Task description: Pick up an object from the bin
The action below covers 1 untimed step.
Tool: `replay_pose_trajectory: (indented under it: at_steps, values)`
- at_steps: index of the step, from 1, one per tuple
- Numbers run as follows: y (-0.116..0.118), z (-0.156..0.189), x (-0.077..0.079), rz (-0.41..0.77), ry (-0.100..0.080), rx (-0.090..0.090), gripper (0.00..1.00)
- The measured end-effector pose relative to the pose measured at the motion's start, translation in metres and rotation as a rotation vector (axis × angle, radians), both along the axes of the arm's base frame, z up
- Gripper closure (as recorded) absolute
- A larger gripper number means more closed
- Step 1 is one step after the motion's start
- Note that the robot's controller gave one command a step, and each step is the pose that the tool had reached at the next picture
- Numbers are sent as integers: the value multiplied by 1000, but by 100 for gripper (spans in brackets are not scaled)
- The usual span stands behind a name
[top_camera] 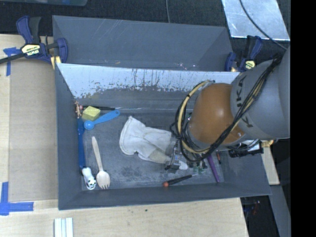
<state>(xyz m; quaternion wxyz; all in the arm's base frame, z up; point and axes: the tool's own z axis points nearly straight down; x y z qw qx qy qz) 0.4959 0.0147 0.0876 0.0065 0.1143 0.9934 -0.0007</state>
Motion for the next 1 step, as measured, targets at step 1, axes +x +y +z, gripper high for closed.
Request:
replay_pose_trajectory:
  at_steps: [1]
  values:
    - [0, 30, -1, 1, 3, 0, 100]
